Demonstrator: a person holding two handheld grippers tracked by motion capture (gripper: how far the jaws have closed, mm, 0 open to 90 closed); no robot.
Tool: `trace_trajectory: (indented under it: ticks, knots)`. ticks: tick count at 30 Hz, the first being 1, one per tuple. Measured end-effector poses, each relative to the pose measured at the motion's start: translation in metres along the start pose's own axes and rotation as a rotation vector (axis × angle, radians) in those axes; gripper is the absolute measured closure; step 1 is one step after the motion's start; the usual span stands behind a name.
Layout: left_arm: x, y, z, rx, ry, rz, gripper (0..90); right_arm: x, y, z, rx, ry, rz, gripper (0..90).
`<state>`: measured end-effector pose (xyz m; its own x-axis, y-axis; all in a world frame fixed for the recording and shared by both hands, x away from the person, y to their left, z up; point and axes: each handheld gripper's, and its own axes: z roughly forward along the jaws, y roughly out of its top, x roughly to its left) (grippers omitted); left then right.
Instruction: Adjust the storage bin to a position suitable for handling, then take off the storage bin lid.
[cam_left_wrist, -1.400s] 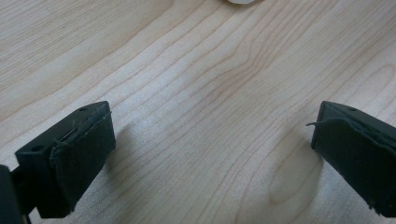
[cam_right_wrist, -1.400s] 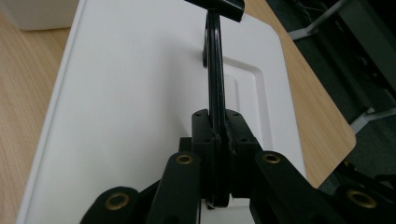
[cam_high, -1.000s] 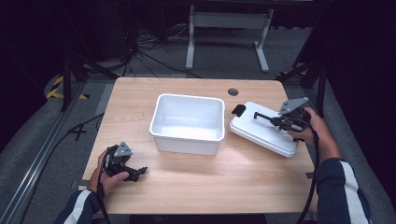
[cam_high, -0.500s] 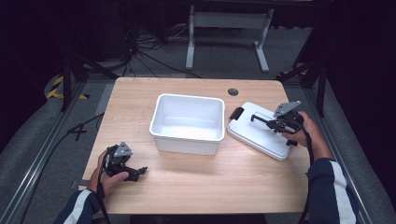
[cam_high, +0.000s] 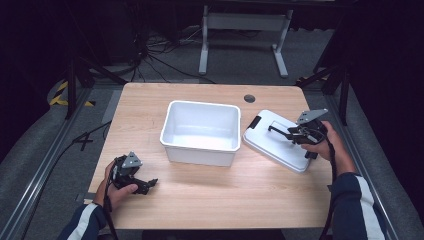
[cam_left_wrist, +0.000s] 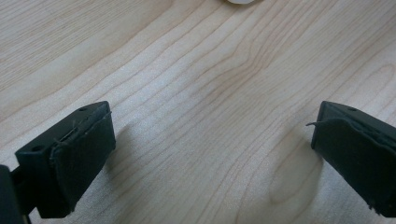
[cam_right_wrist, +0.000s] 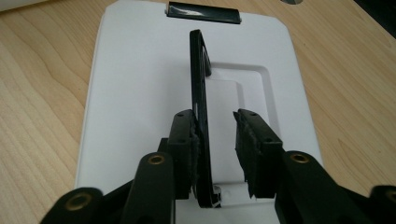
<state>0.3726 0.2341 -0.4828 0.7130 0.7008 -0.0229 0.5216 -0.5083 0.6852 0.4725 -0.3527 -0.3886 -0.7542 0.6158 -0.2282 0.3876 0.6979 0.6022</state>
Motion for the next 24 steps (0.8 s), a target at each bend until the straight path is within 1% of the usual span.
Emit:
trace_trajectory:
  ticks: [1,3,5,8,9,10,12,13,14,15,19,21,22,24]
  knots:
    - [0.000,0.000,0.000,-0.001,0.000,0.001,0.2,0.001,0.001,-0.001,0.005,0.000,0.008,66.1]
    - [0.000,0.000,0.000,-0.001,0.000,0.001,0.2,0.001,0.002,-0.003,-0.014,0.004,0.012,64.2]
    - [0.000,0.000,0.000,-0.001,0.000,0.002,0.2,0.004,0.004,-0.006,-0.018,0.000,0.030,63.9]
    - [0.000,0.000,0.000,-0.004,0.003,0.006,0.3,0.007,0.006,-0.008,-0.014,0.009,0.024,61.2]
    - [0.000,0.000,0.000,-0.005,0.004,0.007,0.2,0.009,0.008,-0.010,-0.002,0.001,0.024,60.5]
    - [0.001,0.000,0.000,-0.006,0.006,0.010,0.2,0.009,0.009,-0.012,-0.008,0.005,0.023,60.0]
    - [0.000,0.000,0.000,-0.001,0.000,0.002,0.3,0.009,0.010,-0.014,-0.018,0.006,0.037,59.2]
    - [0.001,0.000,0.000,-0.006,0.006,0.010,0.2,0.010,0.010,-0.015,-0.024,0.010,0.039,58.9]
    - [0.000,0.000,0.000,-0.001,0.000,0.002,0.3,0.010,0.010,-0.015,-0.024,0.013,0.042,58.3]
    - [0.000,0.000,0.000,-0.002,0.002,0.006,0.3,0.011,0.010,-0.017,-0.022,0.007,0.051,57.6]
    - [0.000,0.000,0.000,0.000,-0.001,0.002,0.2,0.013,0.011,-0.020,-0.013,-0.001,0.057,55.9]
    - [0.000,0.000,0.000,0.000,-0.001,0.002,0.2,0.016,0.011,-0.026,-0.031,0.002,0.059,55.2]
    - [0.000,0.000,0.000,0.000,-0.002,0.003,0.2,0.017,0.011,-0.028,-0.026,0.004,0.067,54.9]
    - [0.000,0.000,0.000,-0.001,-0.001,0.002,0.2,0.019,0.011,-0.030,-0.024,-0.004,0.063,54.3]
